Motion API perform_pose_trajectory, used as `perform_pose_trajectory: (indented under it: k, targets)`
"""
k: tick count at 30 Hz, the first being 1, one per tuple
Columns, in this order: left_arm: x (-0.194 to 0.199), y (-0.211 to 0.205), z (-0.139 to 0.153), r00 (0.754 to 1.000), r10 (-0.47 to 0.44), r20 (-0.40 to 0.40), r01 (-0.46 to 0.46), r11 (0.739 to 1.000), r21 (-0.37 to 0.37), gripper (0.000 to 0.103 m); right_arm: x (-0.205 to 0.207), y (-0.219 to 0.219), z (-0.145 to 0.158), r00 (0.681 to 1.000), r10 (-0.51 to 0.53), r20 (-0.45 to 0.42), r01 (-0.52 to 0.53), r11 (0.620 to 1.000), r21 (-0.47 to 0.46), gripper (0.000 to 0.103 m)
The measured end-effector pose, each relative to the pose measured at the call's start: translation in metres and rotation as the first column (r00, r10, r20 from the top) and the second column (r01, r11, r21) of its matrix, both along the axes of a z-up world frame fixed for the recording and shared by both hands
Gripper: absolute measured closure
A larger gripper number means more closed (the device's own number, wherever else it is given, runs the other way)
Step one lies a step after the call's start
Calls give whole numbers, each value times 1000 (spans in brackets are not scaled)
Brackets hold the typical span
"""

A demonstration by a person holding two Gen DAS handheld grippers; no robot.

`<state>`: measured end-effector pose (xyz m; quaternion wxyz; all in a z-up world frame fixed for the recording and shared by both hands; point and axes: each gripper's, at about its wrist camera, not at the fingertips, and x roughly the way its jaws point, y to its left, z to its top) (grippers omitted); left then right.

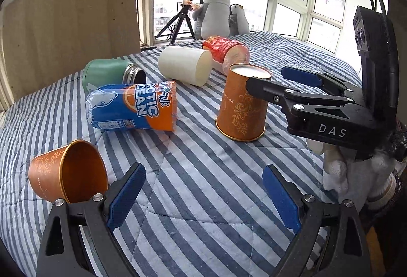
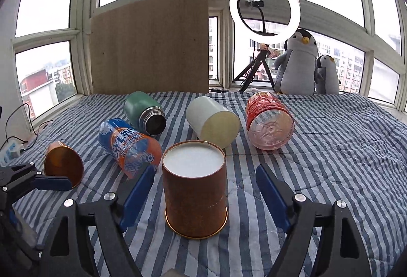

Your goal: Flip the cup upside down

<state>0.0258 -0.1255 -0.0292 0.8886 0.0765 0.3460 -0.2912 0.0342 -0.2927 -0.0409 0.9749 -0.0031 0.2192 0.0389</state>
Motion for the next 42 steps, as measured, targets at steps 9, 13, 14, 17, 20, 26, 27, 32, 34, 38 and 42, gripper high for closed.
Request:
perform_pose_trajectory:
  k: [9,13,14,17,20,26,27,32,34,38,42]
  targets:
    - [-6,-14,8,993,66,98,-62,997,-34,5,-21,-23,2,999,25,35,-26,999,39,13]
    - [-9,-14,15,979,118,169,-109,992,-61,1,-27,-36,4,998,14,55,-17,999,46,11]
    - [-10,-14,17,973,134,189,-123,990,-67,1,-28,-39,4,998,11,59,-14,999,49,11]
    - [-12,-13,23,951,181,252,-161,982,-98,1,-30,-50,7,997,-10,82,5,998,62,10]
    - [-13,-10,28,927,225,299,-192,972,-136,1,-30,-58,10,993,-33,110,24,996,81,10]
    - [-18,-6,36,875,299,382,-239,951,-196,1,-29,-63,16,979,-75,190,63,996,68,9]
    - [-19,-6,36,869,306,389,-244,948,-202,1,-29,-64,17,976,-80,203,68,996,64,9]
    - [-22,-5,33,848,333,413,-263,940,-219,0,-29,-61,18,965,-90,247,83,996,39,9]
    - [-22,-6,31,842,341,417,-270,937,-221,1,-30,-60,16,964,-84,252,78,996,34,9]
    - [-25,-2,30,824,371,427,-290,925,-244,1,-30,-61,13,965,-78,250,68,997,48,9]
    - [-28,3,31,813,390,433,-299,917,-265,1,-32,-62,13,965,-69,252,56,997,58,9]
